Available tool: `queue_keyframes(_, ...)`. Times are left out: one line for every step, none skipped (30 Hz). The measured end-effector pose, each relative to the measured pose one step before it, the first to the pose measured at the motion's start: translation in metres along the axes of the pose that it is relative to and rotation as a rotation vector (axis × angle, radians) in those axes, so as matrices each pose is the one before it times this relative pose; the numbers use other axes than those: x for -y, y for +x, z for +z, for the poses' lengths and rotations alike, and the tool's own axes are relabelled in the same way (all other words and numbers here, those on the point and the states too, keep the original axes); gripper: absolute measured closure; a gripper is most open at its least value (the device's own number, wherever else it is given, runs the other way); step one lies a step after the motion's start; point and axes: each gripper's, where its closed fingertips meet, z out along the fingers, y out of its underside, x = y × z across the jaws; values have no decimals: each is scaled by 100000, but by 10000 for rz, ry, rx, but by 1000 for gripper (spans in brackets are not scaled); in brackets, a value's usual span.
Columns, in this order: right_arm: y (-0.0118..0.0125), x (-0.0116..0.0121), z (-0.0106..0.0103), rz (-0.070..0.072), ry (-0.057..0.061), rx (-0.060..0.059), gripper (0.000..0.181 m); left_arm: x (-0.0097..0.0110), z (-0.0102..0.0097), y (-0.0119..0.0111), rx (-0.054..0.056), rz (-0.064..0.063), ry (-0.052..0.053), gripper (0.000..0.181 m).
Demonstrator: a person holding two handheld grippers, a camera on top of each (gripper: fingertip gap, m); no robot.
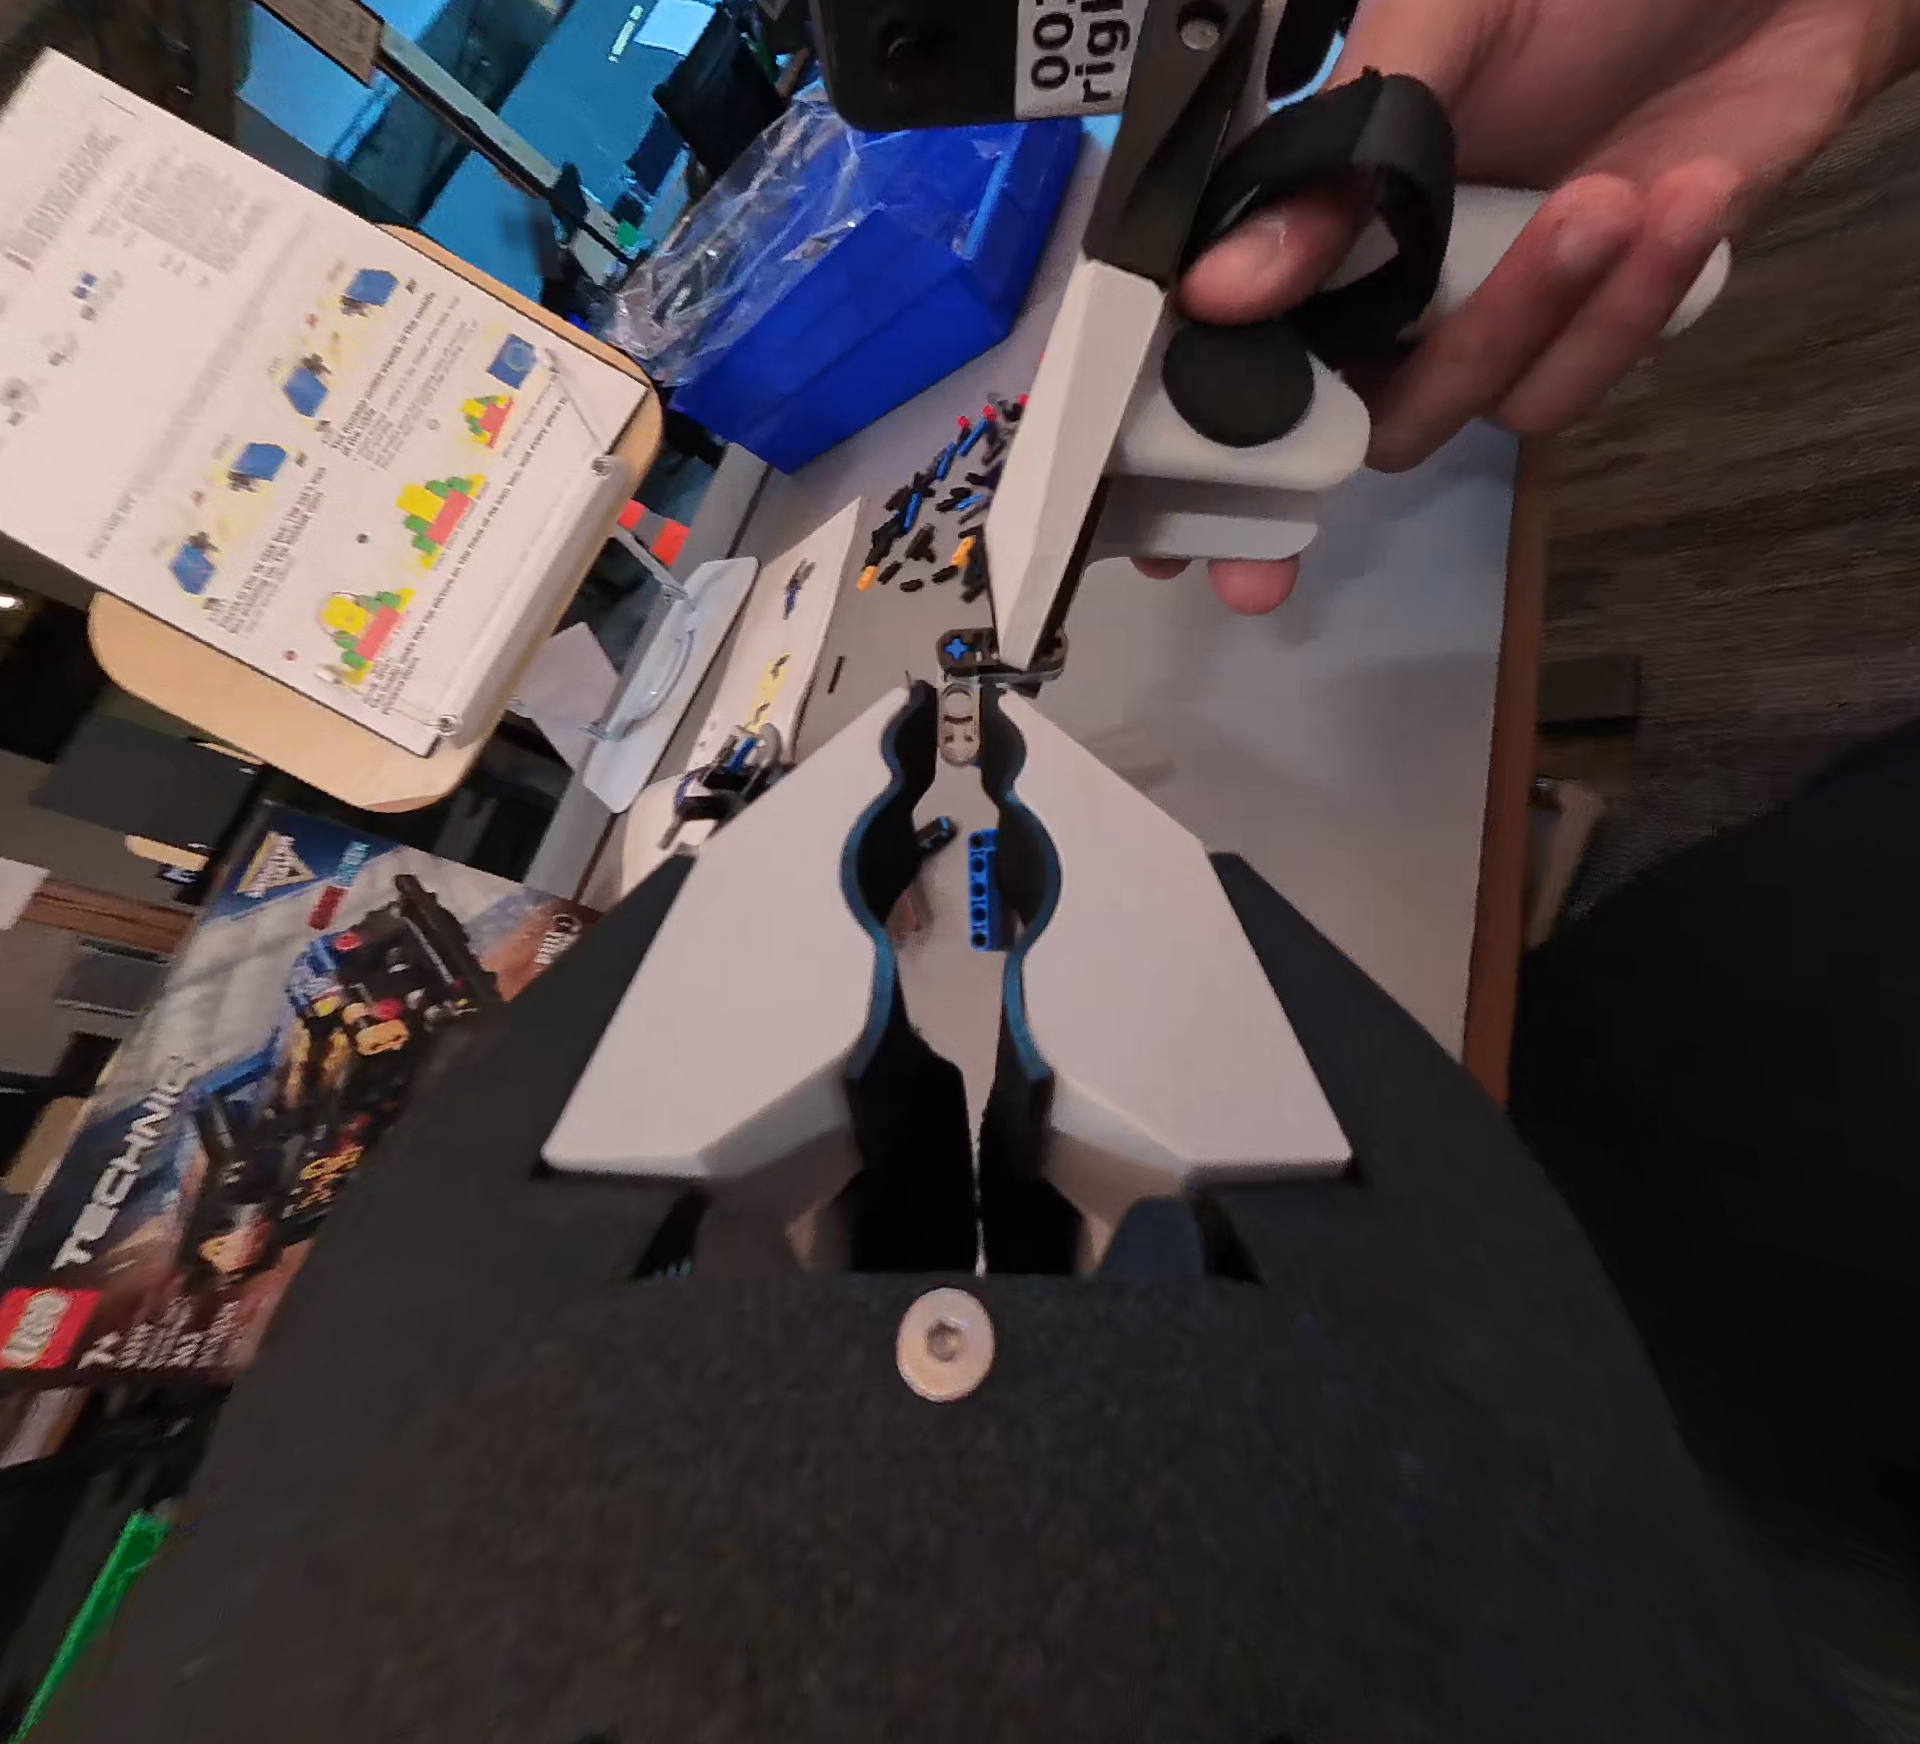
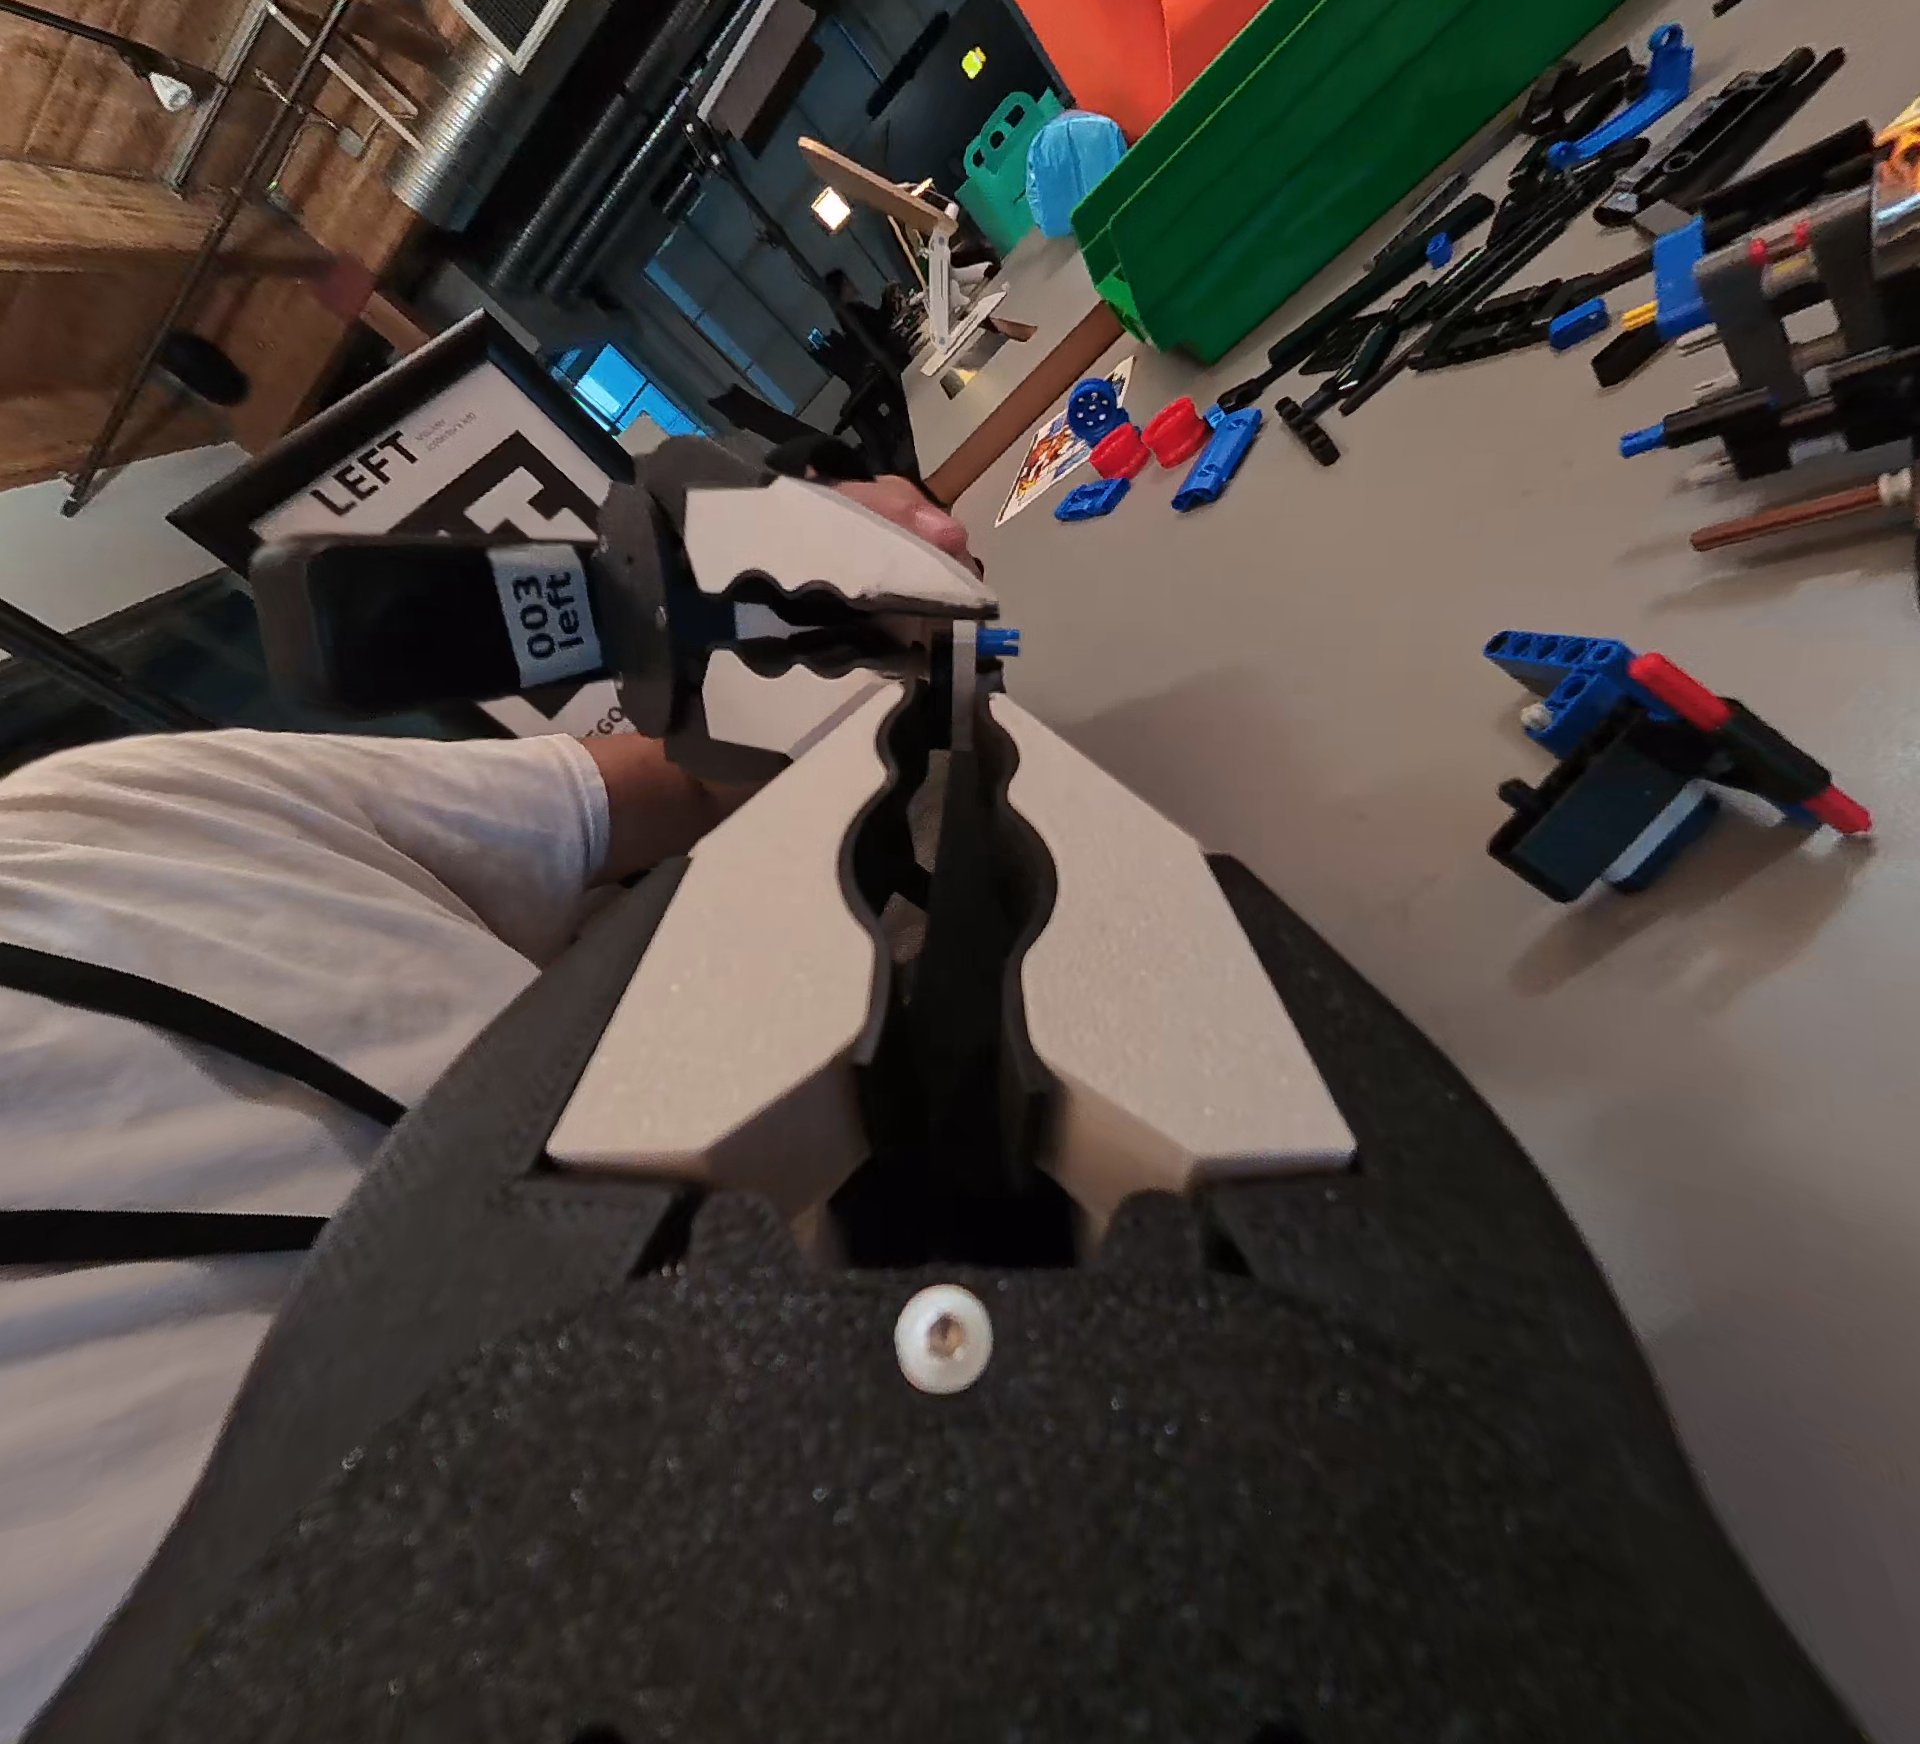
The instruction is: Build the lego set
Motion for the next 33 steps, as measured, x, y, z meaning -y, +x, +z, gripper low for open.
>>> queue_keyframes(12, 98, 203, 111, -63, 38, 174, -228, -92, -85, 116, 108, -62, 175)
queue_keyframes(175, 62, 211, 71, -101, -19, 174, -315, -56, -130, 112, 43, -72, 175)
queue_keyframes(222, 85, 239, 18, -13, -19, 174, -260, -38, -144, 109, 0, 32, 175)
queue_keyframes(215, 20, 238, 143, 35, 31, 174, -244, 20, -113, 70, -8, 93, 175)
queue_keyframes(234, -90, 189, 259, 30, 75, 175, -315, 79, 64, -74, -12, 64, 175)
queue_keyframes(369, -186, 88, 280, 0, 27, 175, -245, 124, 147, -165, -53, 123, 175)
queue_keyframes(163, 18, -32, 223, 129, 148, 175, -73, 134, 93, -154, -175, 269, 176)
queue_keyframes(221, -30, -109, 264, 50, 60, 175, -272, 237, 255, -324, -297, 137, 176)
queue_keyframes(446, -188, -179, -23, -116, -214, 174, -603, 313, 165, -388, -287, -74, 176)
queue_keyframes(642, 198, -545, -463, 18, -453, 170, -808, 303, -257, -259, -137, -186, 175)
queue_keyframes(754, 542, -930, -533, 130, -581, 164, -843, 308, -417, -271, -62, -156, 175)
queue_keyframes(841, 642, -1075, -574, 90, -618, 162, -770, 363, -420, -331, -185, -115, 176)
queue_keyframes(1134, 513, -951, -666, -19, -842, 158, -652, 469, -554, -232, -356, -74, 176)
queue_keyframes(1243, 266, -667, -716, -113, -1036, 154, -637, 595, -502, -210, -439, -150, 176)
queue_keyframes(819, -122, -236, -663, -263, -931, 150, -567, 614, -318, -231, -407, -153, 175)
queue_keyframes(325, -454, 152, -587, -392, -788, 146, -387, 519, -244, -171, -290, -54, 175)
queue_keyframes(113, -569, 430, -568, -362, -764, 143, -330, 438, -302, -56, -170, -49, 175)
queue_keyframes(-106, -564, 624, -468, -287, -679, 142, -261, 361, -174, -61, -93, -30, 175)
queue_keyframes(-222, -495, 749, -385, -220, -590, 141, -166, 281, -109, -28, -132, 22, 175)
queue_keyframes(-137, -492, 764, -405, -280, -551, 139, -73, 225, 6, -54, -188, 82, 175)
queue_keyframes(256, -395, 643, -379, -260, -683, 138, -63, 218, 185, -114, -219, 91, 175)
queue_keyframes(245, -251, 542, -302, -205, -529, 139, -108, 214, 181, -50, -209, 67, 175)
queue_keyframes(-69, -135, 510, -142, -157, -216, 140, -141, 195, 242, -44, -83, 19, 175)
queue_keyframes(-23, -172, 469, 58, -158, -131, 142, -27, -7, 137, 42, 100, -19, 175)
queue_keyframes(-81, -214, 447, 133, -170, -19, 142, 291, -280, 179, 13, 76, 151, 175)
queue_keyframes(-125, -215, 363, 103, -122, 22, 142, 229, -314, 377, -129, -52, 157, 175)
queue_keyframes(65, -152, 201, 3, -39, -79, 142, -46, -162, 284, -49, -10, 43, 175)
queue_keyframes(-24, -20, -31, -95, 25, -20, 142, -143, -89, 78, 102, 138, -45, 175)
queue_keyframes(-210, 160, -188, -115, 180, 94, 142, 114, -185, 33, 118, 182, 110, 175)
queue_keyframes(-60, 124, -217, -40, 181, 32, 142, 30, -172, 70, 65, 145, 63, 176)
queue_keyframes(-159, 63, -165, -23, 147, 119, 143, -172, -91, -47, 94, 134, -54, 175)
queue_keyframes(-100, 24, -90, -31, 95, 78, 145, -115, -55, -47, 45, 113, -14, 175)
queue_keyframes(9, 30, -54, -28, 60, 6, 146, 31, -45, -28, -23, 23, 57, 175)
